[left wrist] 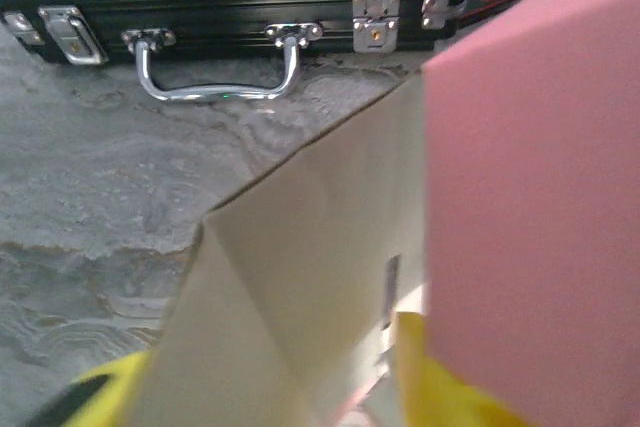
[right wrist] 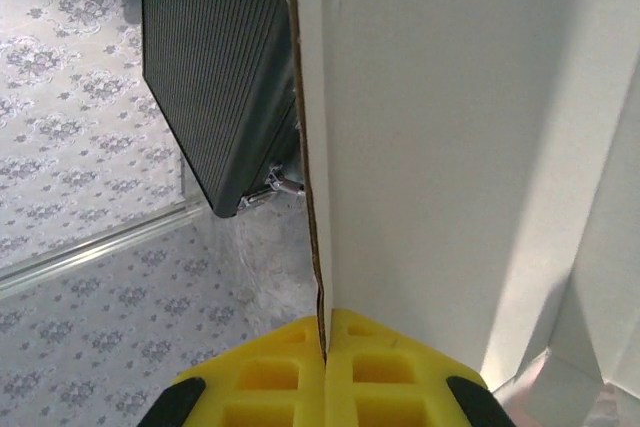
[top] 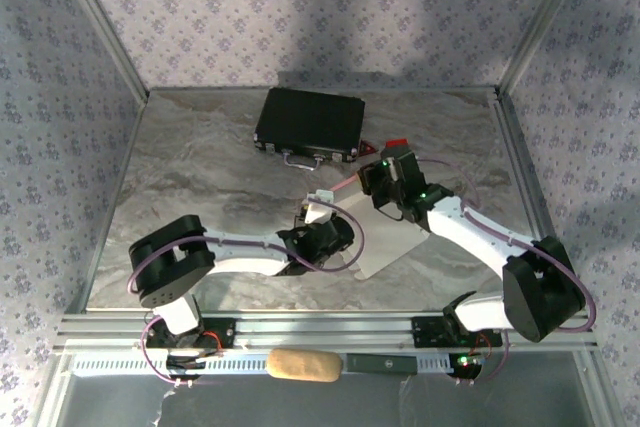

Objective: Fold the paper box

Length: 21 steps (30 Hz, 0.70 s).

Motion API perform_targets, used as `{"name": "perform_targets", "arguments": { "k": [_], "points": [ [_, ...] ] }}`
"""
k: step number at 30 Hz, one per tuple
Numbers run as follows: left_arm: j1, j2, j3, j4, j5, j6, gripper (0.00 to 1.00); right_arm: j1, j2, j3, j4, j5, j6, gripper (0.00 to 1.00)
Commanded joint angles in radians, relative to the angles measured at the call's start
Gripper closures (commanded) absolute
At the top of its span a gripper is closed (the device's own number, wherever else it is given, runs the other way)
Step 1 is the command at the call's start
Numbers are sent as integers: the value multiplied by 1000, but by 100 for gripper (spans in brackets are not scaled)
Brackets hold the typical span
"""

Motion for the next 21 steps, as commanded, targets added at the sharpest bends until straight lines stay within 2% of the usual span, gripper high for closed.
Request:
{"name": "perform_targets", "arguments": {
  "k": [1,3,7,9,11,12,15,17,21],
  "points": [
    [-12,-92,-33,105,54,31,46,9,3,-41,70,-25,-26,100],
    [-14,-185,-84,105,88,36,40,7,11,-56,114,-32,-54,100],
    [-14,-413,-201,106,193,94,37,11,28,-85,199,-49,-67,100],
    [-5,-524,-253,85,254,121,41,13,38,-87,231,-61,-80,100],
    [40,-609,-306,69,345,124,46,20,45,-81,247,-70,-93,100],
    [86,-642,-332,57,415,119,49,23,50,-81,259,-76,-103,100],
    [209,-673,-385,19,562,115,65,19,53,-111,313,-98,-123,100],
    [253,-673,-409,17,595,122,72,10,46,-140,353,-124,-141,100],
    [291,-681,-437,20,587,124,73,-7,36,-196,463,-171,-184,100]
  ]
}}
